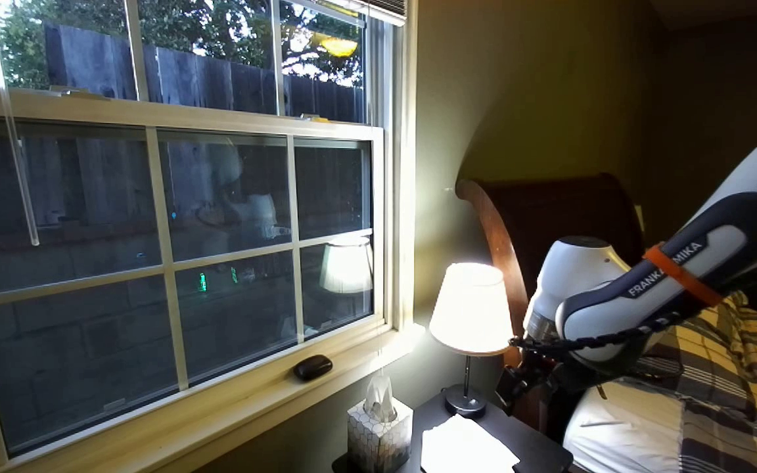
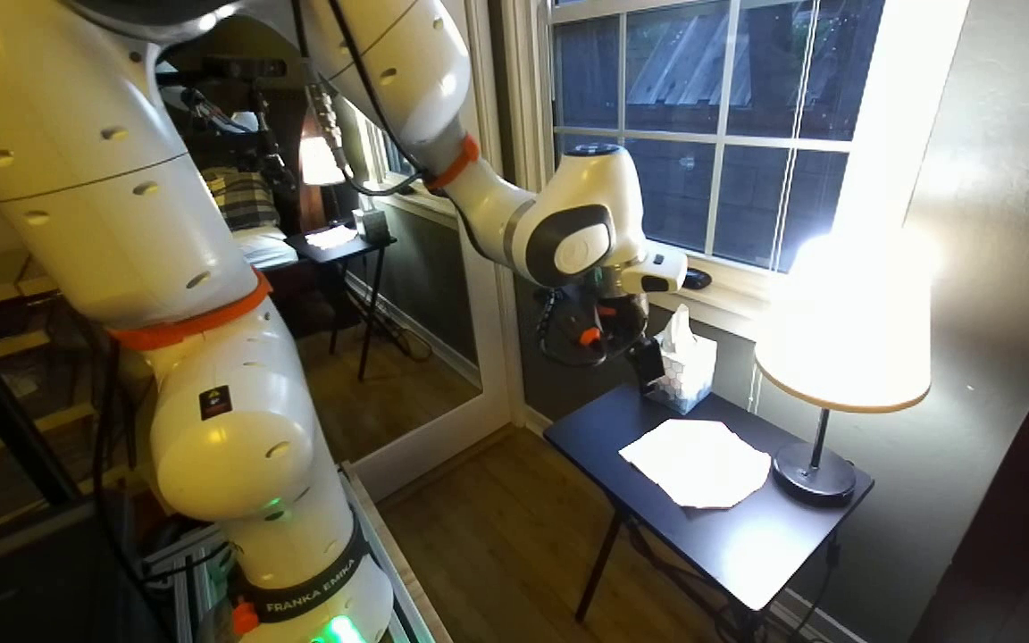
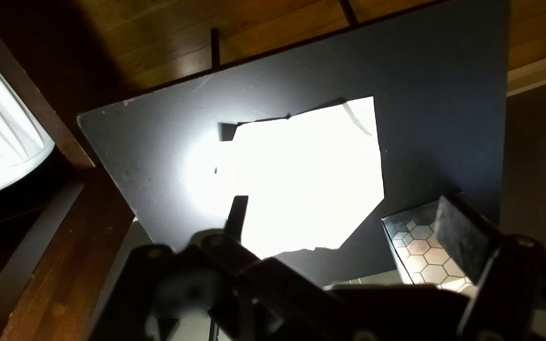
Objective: Use the tissue wipe a section of the window
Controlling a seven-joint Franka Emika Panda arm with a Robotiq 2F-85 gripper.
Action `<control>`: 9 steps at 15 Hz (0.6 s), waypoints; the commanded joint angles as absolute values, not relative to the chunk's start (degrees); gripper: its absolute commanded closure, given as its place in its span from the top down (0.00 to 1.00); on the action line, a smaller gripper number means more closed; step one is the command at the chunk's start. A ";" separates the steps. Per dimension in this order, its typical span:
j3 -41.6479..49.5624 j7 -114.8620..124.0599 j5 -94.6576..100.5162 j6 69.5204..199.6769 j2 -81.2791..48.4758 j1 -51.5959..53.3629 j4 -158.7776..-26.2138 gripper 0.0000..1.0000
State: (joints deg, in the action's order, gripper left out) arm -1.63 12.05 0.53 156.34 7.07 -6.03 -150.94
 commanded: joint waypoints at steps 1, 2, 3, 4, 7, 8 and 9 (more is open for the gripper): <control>1.18 3.66 -6.13 157.62 -2.55 -3.82 -144.40 1.00; 1.23 1.93 -7.41 158.27 -4.67 -3.89 -142.98 1.00; 1.01 0.45 -8.81 158.10 -6.50 -3.96 -141.50 1.00; 0.53 -1.05 -10.06 158.49 -8.57 -4.11 -140.15 1.00; -0.67 -2.93 -11.33 159.84 -14.16 -4.66 -136.53 1.00; -1.19 -3.45 -11.64 160.11 -16.01 -4.94 -135.31 1.00; -1.43 -3.65 -11.32 159.61 -17.88 -5.14 -134.05 1.00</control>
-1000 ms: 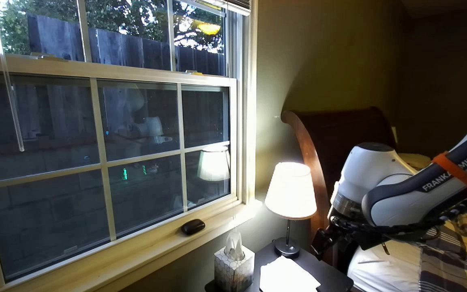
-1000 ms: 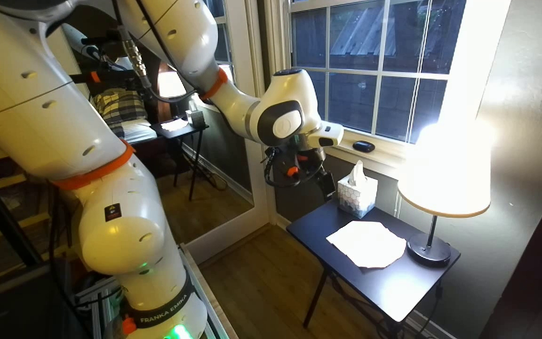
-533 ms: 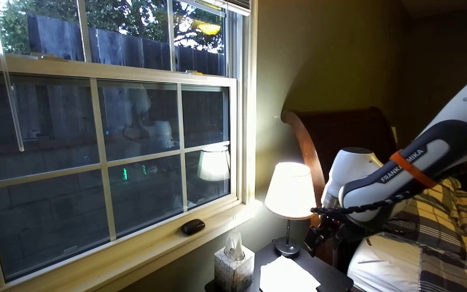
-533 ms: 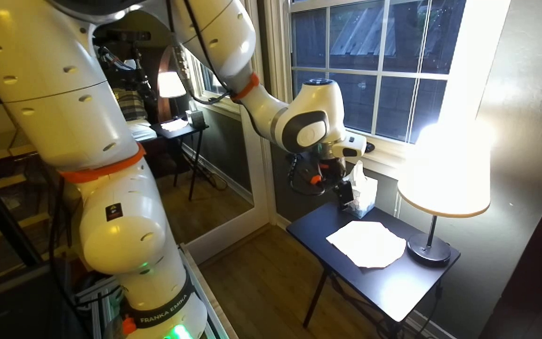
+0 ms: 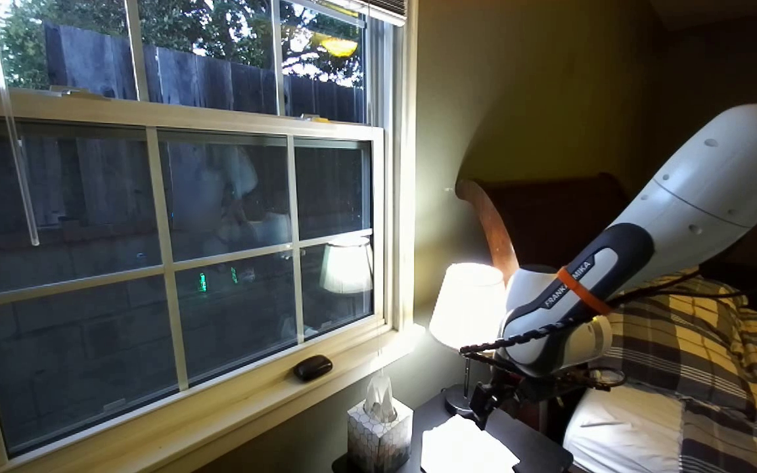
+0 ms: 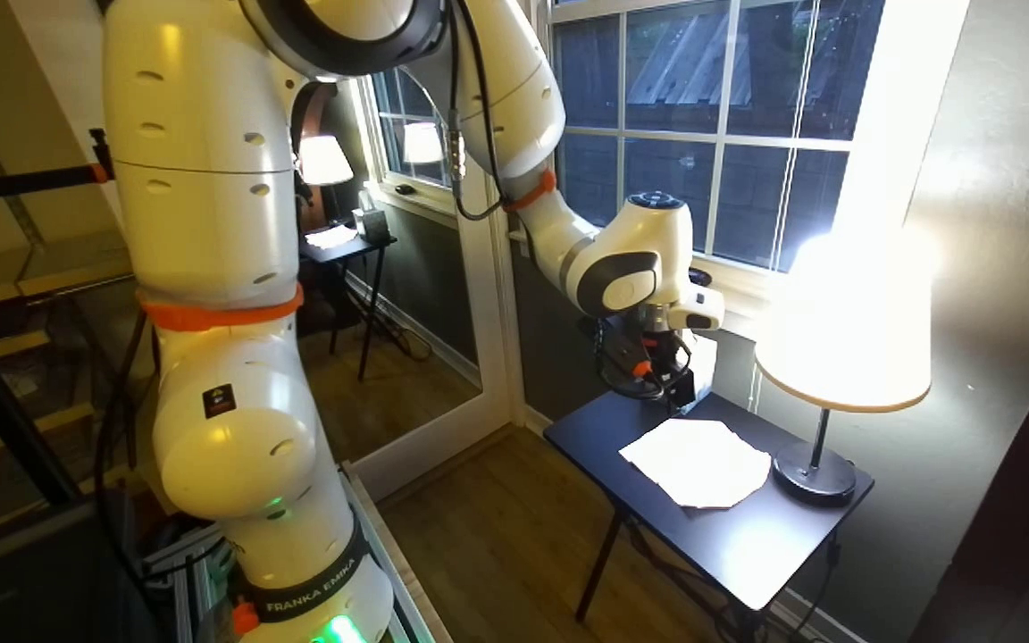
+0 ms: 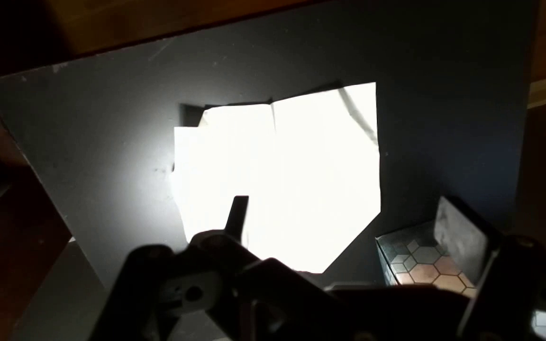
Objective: Use the tissue wipe a section of the window
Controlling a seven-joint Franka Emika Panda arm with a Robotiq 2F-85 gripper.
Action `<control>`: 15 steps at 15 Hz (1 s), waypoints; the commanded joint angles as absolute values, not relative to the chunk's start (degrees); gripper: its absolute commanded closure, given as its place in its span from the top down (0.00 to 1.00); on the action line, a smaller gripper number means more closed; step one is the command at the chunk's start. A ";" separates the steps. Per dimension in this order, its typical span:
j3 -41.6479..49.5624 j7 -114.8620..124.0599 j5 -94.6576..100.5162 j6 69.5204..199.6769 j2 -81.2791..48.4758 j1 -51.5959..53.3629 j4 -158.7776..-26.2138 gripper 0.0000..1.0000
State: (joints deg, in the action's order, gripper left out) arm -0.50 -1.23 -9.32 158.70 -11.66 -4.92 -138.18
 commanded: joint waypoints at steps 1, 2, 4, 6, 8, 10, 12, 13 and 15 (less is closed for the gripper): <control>-1.41 -3.35 -10.69 159.54 -19.53 -5.14 -132.95 1.00; -1.45 -3.03 -10.15 159.58 -21.36 -5.09 -131.75 1.00; -1.70 -3.52 -9.58 159.85 -24.80 -5.37 -129.41 1.00; -0.69 -2.65 -7.89 160.61 -28.20 -4.70 -127.12 1.00; -0.47 -2.77 -7.15 161.67 -31.03 -4.77 -125.24 1.00; -0.16 -2.61 -6.33 163.14 -33.61 -4.71 -123.63 1.00; 0.42 -2.31 -5.27 164.49 -35.89 -4.40 -122.28 1.00; 0.50 -2.33 -4.93 164.96 -36.92 -4.47 -121.65 1.00; 0.39 -2.55 -4.37 166.49 -38.52 -4.74 -120.85 1.00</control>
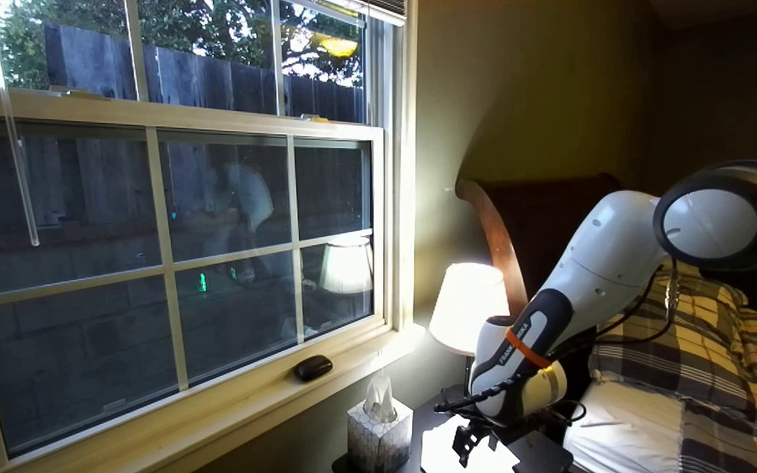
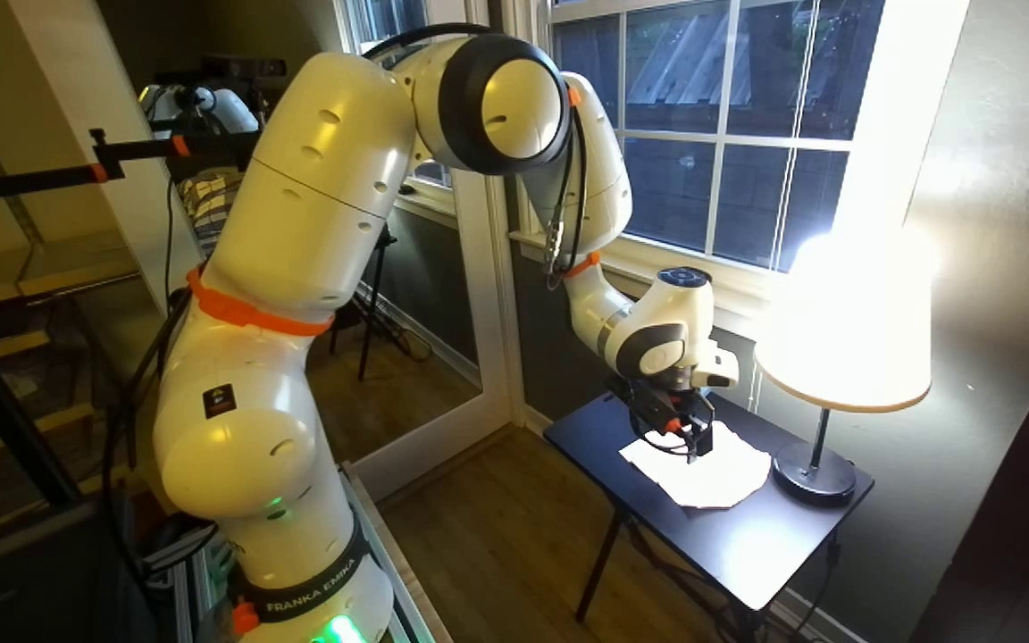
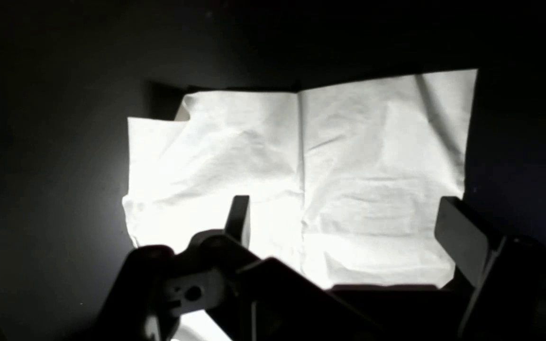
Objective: Use the tissue wipe a section of the window
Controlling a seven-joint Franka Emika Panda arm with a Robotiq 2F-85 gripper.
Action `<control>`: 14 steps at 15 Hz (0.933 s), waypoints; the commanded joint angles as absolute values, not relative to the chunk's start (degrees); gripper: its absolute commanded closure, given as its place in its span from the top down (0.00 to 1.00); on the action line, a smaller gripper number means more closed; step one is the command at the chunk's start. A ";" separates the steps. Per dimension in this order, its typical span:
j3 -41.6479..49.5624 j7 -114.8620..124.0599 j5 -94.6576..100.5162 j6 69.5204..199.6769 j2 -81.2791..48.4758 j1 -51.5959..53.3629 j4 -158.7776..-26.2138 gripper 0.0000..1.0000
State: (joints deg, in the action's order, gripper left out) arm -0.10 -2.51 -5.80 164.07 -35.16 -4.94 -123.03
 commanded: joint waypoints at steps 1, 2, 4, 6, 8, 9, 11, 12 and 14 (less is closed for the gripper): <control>0.20 -2.64 -4.21 167.09 -39.20 -4.95 -120.51 1.00; 0.27 -2.58 -3.97 167.55 -39.84 -4.92 -120.12 1.00; 0.30 -2.50 -3.64 168.13 -40.88 -4.87 -119.51 0.96; 0.08 -2.61 -3.48 168.73 -41.66 -5.07 -119.10 0.85; 0.25 -2.62 -3.07 168.89 -42.35 -4.92 -118.72 0.63; 0.24 -2.66 -2.90 168.86 -42.55 -4.93 -118.62 0.58; 0.36 -2.66 -2.58 168.81 -42.87 -4.84 -118.45 0.48; 0.44 -2.65 -2.38 168.82 -43.03 -4.77 -118.37 0.42; 0.58 -2.66 -2.00 168.69 -43.26 -4.67 -118.29 0.42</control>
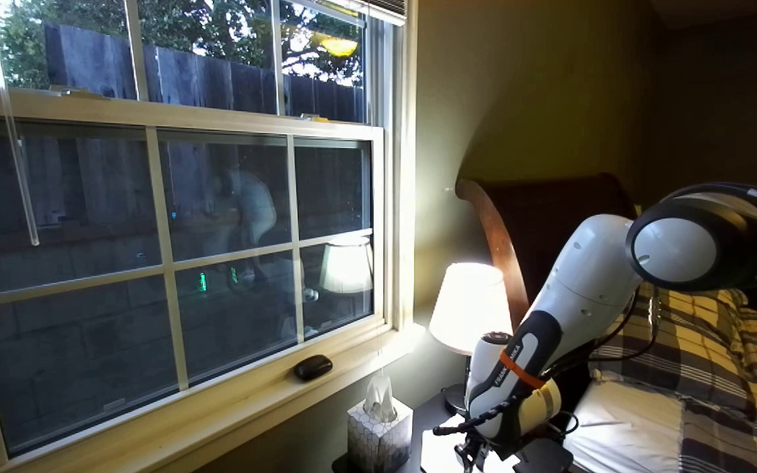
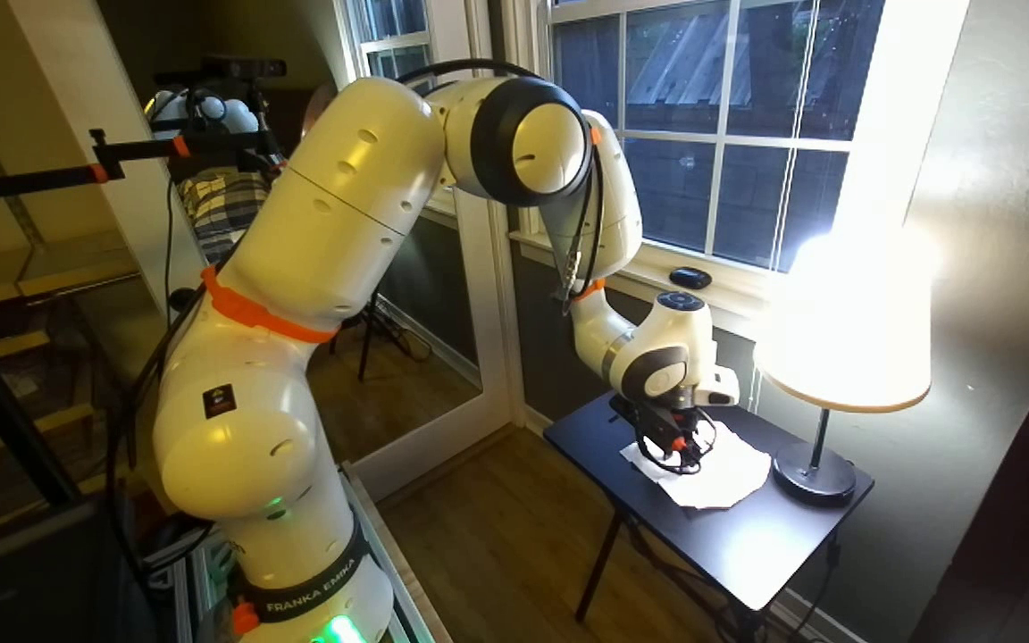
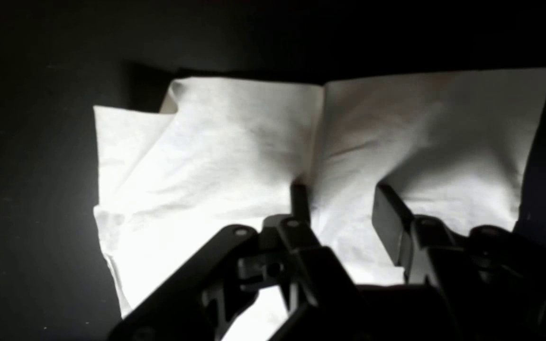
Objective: Use the tissue wipe a section of the window
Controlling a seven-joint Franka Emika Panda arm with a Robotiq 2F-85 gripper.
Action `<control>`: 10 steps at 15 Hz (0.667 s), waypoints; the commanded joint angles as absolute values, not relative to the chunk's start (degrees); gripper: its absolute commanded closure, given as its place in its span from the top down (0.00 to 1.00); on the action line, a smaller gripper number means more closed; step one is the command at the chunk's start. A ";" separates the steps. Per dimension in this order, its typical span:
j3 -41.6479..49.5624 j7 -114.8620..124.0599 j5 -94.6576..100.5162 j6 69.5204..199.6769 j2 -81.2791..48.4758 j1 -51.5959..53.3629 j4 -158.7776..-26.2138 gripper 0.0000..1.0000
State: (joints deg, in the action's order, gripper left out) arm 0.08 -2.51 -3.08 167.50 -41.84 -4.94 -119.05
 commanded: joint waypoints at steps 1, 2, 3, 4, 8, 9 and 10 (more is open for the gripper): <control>0.64 -2.67 -1.83 168.55 -43.34 -4.62 -118.26 0.46; 0.81 -2.66 -1.61 168.45 -43.35 -4.49 -118.22 0.50; 0.87 -2.66 -1.47 168.42 -43.40 -4.43 -118.22 0.63; 0.94 -2.65 -1.31 168.31 -43.44 -4.36 -118.17 0.62; 1.29 -2.64 -0.53 167.95 -43.86 -4.17 -117.82 0.61; 1.41 -2.64 -0.33 167.85 -43.98 -4.06 -117.77 0.61; 1.54 -2.64 -0.08 167.75 -44.02 -3.92 -117.73 0.54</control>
State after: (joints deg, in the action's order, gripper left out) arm 0.46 -2.56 -1.25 167.50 -42.51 -4.87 -118.59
